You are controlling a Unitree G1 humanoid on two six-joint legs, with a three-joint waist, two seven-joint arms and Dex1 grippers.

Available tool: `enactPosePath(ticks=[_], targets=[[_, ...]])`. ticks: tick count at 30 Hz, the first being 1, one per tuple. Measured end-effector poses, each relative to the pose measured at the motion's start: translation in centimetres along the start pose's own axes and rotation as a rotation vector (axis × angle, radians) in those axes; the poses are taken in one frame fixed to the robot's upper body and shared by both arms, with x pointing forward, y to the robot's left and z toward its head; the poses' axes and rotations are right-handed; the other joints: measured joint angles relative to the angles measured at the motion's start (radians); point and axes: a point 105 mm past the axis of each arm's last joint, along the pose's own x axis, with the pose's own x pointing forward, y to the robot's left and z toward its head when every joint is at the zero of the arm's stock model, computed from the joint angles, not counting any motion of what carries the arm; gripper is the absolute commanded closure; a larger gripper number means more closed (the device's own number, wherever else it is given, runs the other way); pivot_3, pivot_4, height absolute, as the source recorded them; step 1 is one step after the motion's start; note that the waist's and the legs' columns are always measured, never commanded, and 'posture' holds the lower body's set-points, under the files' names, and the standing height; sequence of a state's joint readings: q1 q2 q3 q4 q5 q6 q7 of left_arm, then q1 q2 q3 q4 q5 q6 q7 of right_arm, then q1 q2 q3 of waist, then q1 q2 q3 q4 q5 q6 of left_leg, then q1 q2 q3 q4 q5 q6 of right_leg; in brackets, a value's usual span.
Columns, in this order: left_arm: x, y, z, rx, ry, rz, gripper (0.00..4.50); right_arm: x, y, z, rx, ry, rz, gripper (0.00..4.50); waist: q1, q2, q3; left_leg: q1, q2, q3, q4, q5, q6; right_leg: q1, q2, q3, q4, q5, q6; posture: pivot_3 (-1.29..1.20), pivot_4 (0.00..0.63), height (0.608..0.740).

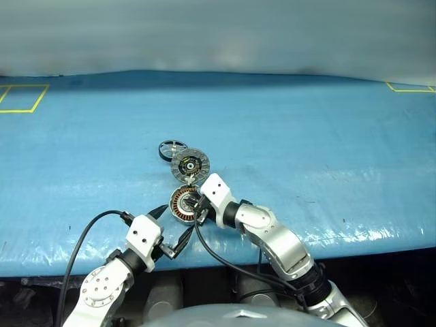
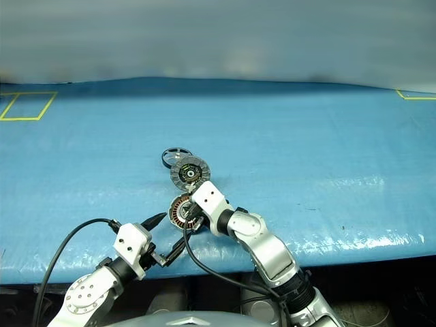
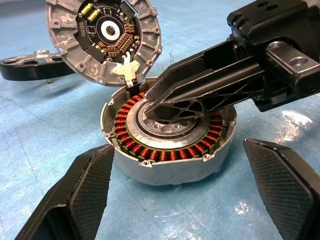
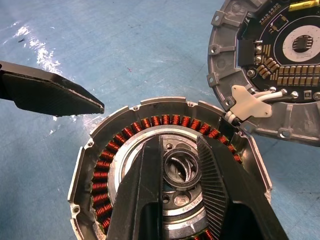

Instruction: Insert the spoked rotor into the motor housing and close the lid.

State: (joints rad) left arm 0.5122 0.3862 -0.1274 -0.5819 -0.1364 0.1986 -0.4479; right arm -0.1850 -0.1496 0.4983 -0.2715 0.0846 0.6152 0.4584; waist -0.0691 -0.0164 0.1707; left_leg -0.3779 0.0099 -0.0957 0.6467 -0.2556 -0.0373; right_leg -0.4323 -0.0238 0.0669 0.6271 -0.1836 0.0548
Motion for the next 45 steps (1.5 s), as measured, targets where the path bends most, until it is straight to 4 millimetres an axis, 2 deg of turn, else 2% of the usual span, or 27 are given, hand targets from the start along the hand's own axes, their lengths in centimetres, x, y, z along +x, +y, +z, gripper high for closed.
enactPosePath(ticks=[18,20,25,28,32,33,36,40,41,45], targets=[[0.4,0.2,-0.1,-0.001,-0.010,-0.001,0.00,0.2,0.0,0.0,0.029,-0.005,-0.004,3.83,0.000,0.000,0.000,0.001,0.000,0.000,0.000,0.000,0.000,0.001,0.000,0.000,0.000,0.000,0.000,0.00,0.150,0.740],[0.4,0.2,-0.1,0.000,-0.011,0.000,0.00,0.2,0.0,0.0,0.031,-0.005,-0.004,3.11,0.000,0.000,0.000,0.001,0.000,0.000,0.000,0.000,0.000,0.001,0.000,0.000,0.000,0.000,0.000,0.00,0.150,0.740],[0.5,0.2,-0.1,0.000,-0.010,0.000,0.00,0.2,0.5,0.1,0.039,-0.012,0.012,1.69,0.001,0.000,0.000,0.001,0.000,0.000,0.000,0.000,0.000,0.001,0.000,0.000,0.000,0.000,0.000,0.00,0.150,0.740],[0.6,0.1,-0.1,-0.002,-0.009,0.002,0.00,0.0,0.5,0.3,0.058,-0.012,0.015,1.69,0.001,0.000,0.000,0.001,0.000,0.000,0.000,0.000,0.000,0.001,0.000,0.000,0.000,0.000,0.000,0.00,0.150,0.740],[0.6,0.1,-0.1,-0.003,-0.010,0.004,0.00,-0.8,0.1,2.1,0.056,-0.067,-0.008,1.69,0.001,0.000,0.000,0.000,0.000,0.000,0.000,0.000,0.000,0.001,0.000,0.000,0.000,0.000,0.000,0.00,0.150,0.740],[0.6,0.1,0.0,-0.002,-0.010,0.004,0.00,-1.0,0.0,2.6,0.056,-0.082,-0.013,2.09,0.001,0.000,0.000,0.000,0.000,0.000,0.000,0.000,0.000,0.001,0.000,0.000,0.000,0.000,0.000,0.00,0.150,0.740],[0.7,0.2,0.0,0.002,-0.011,0.008,0.00,-1.5,0.0,3.4,0.047,-0.095,-0.028,2.91,0.001,0.000,0.000,0.000,0.000,0.000,0.000,0.000,0.000,0.000,0.000,0.000,0.000,0.000,0.000,0.00,0.150,0.740],[0.8,0.3,0.2,0.018,-0.021,0.026,0.00,-1.8,-0.4,3.0,-0.046,-0.003,-0.067,4.27,0.001,0.000,0.000,0.000,0.000,0.000,0.001,0.000,0.000,0.001,0.000,0.000,0.000,0.000,0.000,0.00,0.150,0.740],[0.9,0.3,0.3,0.024,-0.026,0.029,0.00,-1.8,-0.5,2.8,-0.067,0.021,-0.074,4.47,0.001,0.000,0.000,0.001,0.000,0.000,0.001,0.000,0.000,0.001,0.000,0.000,0.001,0.000,0.000,0.00,0.150,0.740],[1.1,0.4,0.7,0.046,-0.045,0.035,0.00,-1.6,-0.3,2.5,-0.115,0.105,-0.062,4.47,0.001,0.000,0.000,0.001,0.000,0.000,0.001,0.000,0.000,0.000,0.000,0.000,0.001,0.000,0.000,0.00,0.150,0.740]])
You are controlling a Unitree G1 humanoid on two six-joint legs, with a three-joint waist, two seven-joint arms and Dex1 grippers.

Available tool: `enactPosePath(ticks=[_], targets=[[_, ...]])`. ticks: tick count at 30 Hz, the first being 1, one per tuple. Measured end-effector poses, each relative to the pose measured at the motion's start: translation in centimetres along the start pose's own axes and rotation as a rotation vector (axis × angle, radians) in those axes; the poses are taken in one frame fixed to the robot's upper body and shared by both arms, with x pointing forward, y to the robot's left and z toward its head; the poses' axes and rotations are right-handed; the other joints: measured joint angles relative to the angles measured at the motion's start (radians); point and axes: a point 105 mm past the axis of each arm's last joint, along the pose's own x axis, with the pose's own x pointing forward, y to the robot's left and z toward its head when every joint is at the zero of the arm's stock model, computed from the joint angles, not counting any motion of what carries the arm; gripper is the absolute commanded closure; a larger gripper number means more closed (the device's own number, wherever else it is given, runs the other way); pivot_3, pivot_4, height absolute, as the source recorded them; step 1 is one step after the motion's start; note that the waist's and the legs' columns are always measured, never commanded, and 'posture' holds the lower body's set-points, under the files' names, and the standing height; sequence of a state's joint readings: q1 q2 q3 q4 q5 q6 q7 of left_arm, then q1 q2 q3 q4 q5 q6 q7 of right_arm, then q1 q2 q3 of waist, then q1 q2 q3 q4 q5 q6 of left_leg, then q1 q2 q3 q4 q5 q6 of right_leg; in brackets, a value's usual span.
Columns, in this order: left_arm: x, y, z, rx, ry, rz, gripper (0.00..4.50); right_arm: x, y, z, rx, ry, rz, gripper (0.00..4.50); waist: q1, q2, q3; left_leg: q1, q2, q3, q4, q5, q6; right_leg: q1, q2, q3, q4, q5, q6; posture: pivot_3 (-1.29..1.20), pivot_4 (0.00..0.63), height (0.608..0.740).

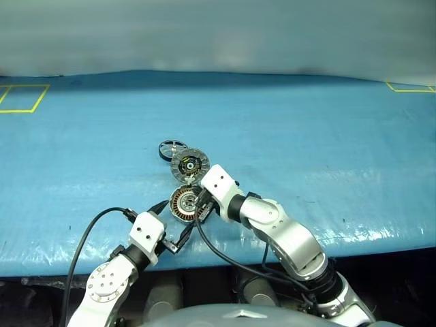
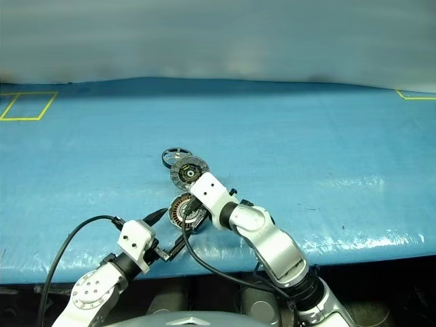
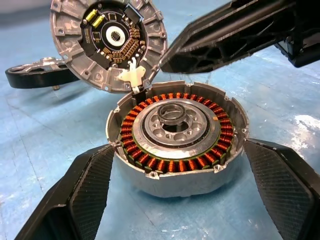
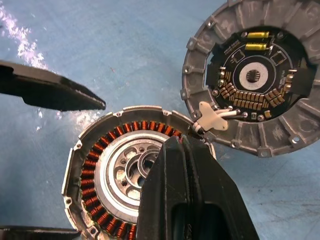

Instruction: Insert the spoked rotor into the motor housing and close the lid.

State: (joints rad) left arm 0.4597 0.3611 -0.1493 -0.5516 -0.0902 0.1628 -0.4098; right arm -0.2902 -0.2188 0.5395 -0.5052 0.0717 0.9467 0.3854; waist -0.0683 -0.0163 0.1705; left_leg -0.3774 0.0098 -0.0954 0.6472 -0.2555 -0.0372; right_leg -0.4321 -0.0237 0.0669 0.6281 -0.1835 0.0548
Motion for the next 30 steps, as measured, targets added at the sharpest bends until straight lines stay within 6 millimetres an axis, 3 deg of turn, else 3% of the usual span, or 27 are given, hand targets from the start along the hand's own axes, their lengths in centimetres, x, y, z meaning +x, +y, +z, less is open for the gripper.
enactPosePath(ticks=[10,30], targets=[[0.1,-0.2,0.1,-0.004,-0.006,-0.009,0.00,0.4,0.4,0.4,-0.055,0.074,0.042,4.47,0.000,0.000,0.000,0.000,0.000,0.000,0.000,0.000,0.000,0.000,0.000,0.000,0.000,0.000,0.000,0.00,0.150,0.740],[-0.1,-0.5,-0.7,-0.028,0.008,0.008,0.00,1.0,1.3,-0.9,-0.043,0.135,0.086,4.47,0.000,0.000,0.000,0.000,0.000,0.000,0.000,0.000,0.000,0.000,0.000,0.000,0.000,0.000,0.000,0.00,0.150,0.740]])
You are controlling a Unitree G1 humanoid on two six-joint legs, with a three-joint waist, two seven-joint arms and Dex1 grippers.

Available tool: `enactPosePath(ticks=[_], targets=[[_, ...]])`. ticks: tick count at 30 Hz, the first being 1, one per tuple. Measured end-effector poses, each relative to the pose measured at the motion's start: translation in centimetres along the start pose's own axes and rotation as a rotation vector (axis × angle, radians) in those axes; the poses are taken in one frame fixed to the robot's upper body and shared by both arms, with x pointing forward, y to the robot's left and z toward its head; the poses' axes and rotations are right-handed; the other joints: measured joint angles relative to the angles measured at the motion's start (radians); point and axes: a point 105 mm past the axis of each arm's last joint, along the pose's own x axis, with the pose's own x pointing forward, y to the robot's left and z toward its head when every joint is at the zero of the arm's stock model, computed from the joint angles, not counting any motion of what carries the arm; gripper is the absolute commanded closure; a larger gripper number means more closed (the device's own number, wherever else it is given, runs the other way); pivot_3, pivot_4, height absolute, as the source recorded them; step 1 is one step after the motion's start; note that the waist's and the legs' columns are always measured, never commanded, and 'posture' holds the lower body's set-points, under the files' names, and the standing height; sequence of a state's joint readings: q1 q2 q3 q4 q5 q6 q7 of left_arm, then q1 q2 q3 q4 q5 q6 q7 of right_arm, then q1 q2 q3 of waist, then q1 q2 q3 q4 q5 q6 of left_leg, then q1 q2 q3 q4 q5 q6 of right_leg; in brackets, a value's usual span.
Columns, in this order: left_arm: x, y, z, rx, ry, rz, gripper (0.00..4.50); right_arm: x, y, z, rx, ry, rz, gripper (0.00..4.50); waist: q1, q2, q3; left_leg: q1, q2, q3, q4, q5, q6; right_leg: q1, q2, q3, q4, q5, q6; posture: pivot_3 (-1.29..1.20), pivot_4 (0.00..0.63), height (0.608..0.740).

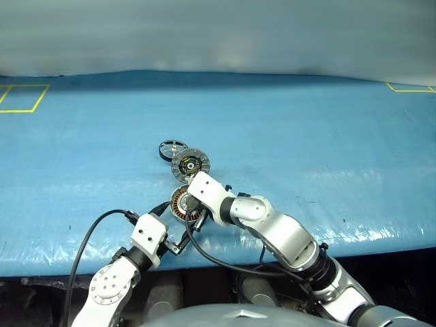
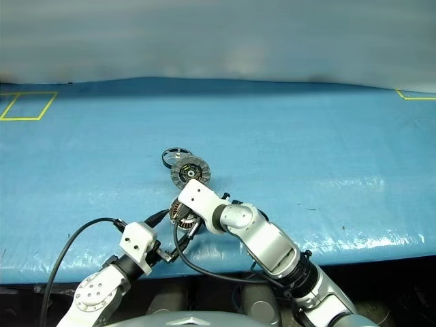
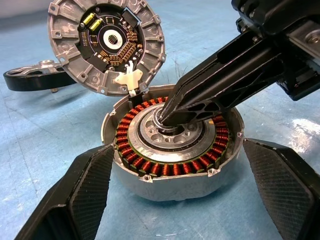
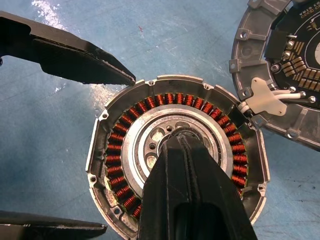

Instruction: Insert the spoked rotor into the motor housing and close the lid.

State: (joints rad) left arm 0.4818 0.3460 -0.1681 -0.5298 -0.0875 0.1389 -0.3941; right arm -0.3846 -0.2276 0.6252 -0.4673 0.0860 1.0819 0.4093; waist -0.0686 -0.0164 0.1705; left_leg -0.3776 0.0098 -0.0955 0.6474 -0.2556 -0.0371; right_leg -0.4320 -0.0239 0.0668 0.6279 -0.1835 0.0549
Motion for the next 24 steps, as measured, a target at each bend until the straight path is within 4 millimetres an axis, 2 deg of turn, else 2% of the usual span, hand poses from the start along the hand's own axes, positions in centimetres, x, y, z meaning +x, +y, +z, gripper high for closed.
enactPosePath(ticks=[14,24], targets=[[0.2,-0.5,0.1,-0.007,-0.012,-0.014,0.00,-0.5,1.2,0.9,0.059,-0.024,0.069,4.47,0.000,0.000,0.000,0.000,0.000,0.000,0.000,0.000,0.000,0.000,0.000,0.000,0.000,0.000,0.000,0.00,0.150,0.740],[0.1,-0.5,0.0,-0.008,-0.014,-0.014,0.00,-0.9,0.5,1.7,0.078,-0.101,-0.007,4.47,0.000,0.000,0.000,0.000,0.000,0.000,0.000,0.000,0.000,0.000,0.000,0.000,0.000,0.000,0.000,0.00,0.150,0.740]])
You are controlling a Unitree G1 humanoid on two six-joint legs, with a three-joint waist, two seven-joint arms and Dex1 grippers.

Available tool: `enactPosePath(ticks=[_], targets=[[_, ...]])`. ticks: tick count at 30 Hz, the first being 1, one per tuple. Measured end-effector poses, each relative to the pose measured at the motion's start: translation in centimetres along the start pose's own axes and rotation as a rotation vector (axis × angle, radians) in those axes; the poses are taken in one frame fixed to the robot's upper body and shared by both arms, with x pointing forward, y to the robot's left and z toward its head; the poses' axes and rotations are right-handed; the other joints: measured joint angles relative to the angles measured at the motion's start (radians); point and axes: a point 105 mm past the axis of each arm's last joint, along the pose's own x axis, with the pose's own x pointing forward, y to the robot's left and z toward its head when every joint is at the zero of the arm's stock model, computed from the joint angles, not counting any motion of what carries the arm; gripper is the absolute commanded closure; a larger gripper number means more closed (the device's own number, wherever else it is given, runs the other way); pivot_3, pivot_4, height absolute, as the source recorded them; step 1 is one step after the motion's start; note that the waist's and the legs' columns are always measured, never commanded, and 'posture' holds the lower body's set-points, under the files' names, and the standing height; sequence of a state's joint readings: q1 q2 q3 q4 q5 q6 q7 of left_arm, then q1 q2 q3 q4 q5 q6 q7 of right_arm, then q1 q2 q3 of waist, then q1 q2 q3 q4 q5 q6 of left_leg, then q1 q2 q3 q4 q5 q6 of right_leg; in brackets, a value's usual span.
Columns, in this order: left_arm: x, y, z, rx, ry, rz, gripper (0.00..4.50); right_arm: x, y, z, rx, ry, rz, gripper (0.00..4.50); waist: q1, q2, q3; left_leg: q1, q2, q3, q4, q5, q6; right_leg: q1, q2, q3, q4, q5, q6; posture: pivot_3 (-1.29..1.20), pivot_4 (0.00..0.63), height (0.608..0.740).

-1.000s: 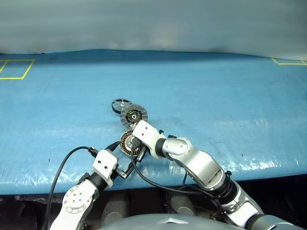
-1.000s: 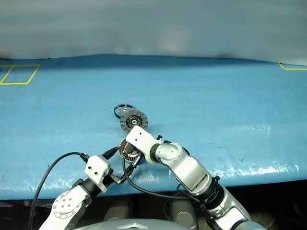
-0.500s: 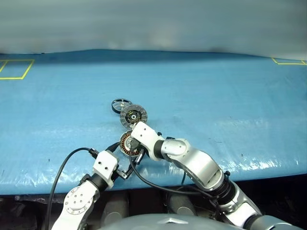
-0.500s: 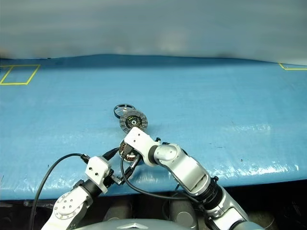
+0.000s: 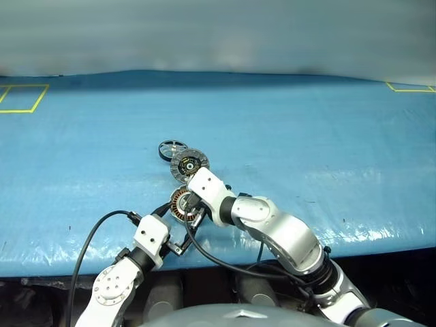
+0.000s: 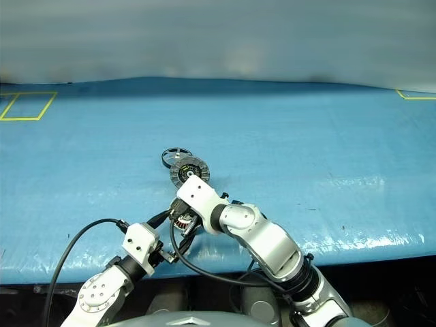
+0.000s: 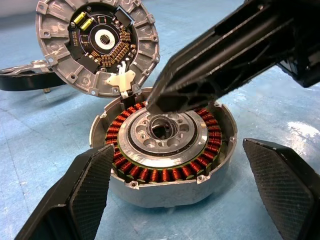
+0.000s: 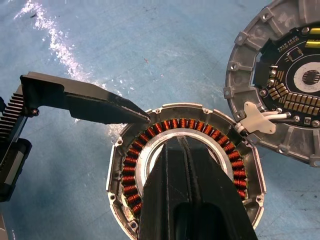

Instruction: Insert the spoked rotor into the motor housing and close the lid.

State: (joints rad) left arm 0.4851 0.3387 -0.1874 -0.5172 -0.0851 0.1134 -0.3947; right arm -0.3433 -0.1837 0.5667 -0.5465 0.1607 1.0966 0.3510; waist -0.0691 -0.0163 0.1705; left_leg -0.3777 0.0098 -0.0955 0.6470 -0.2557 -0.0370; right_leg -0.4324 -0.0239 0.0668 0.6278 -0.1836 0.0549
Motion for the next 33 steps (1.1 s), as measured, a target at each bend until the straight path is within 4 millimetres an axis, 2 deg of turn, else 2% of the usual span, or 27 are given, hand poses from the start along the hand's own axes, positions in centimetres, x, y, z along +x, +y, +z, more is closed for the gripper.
enactPosePath(ticks=[8,12,26,30,33], targets=[[0.0,0.0,0.0,0.001,-0.005,-0.001,0.00,0.8,-0.7,-1.0,0.014,-0.018,-0.040,4.47,0.000,0.000,0.000,0.000,0.000,0.000,0.000,0.000,0.000,0.000,0.000,0.000,0.000,0.000,0.000,0.00,0.150,0.740],[0.0,-0.1,0.0,0.001,-0.006,-0.001,0.00,1.1,-0.7,-2.1,0.039,0.005,-0.044,4.47,0.000,0.000,0.000,0.000,0.000,0.000,0.000,0.000,0.000,0.000,0.000,0.000,0.000,0.000,0.000,0.00,0.150,0.740],[0.1,-0.2,0.0,-0.001,-0.008,-0.006,0.00,1.5,-1.4,-2.4,0.087,-0.040,-0.068,4.47,-0.001,0.000,0.000,0.001,0.001,0.000,0.001,0.000,0.000,0.001,0.000,0.000,0.000,0.000,0.000,0.00,0.150,0.740],[0.1,-0.2,0.0,-0.002,-0.005,-0.006,0.00,0.6,-2.2,-1.9,0.121,-0.074,-0.097,4.47,0.000,0.000,0.000,0.000,0.000,0.000,0.001,0.000,0.000,0.000,0.000,0.000,0.000,0.000,0.000,0.00,0.150,0.740],[0.1,-0.2,0.0,-0.004,-0.004,-0.004,0.00,-1.0,-2.8,-0.1,0.136,-0.147,-0.113,4.47,0.001,0.000,0.000,0.000,0.000,0.000,0.000,-0.001,0.000,0.000,0.000,0.000,0.000,0.000,0.000,0.00,0.150,0.740]])
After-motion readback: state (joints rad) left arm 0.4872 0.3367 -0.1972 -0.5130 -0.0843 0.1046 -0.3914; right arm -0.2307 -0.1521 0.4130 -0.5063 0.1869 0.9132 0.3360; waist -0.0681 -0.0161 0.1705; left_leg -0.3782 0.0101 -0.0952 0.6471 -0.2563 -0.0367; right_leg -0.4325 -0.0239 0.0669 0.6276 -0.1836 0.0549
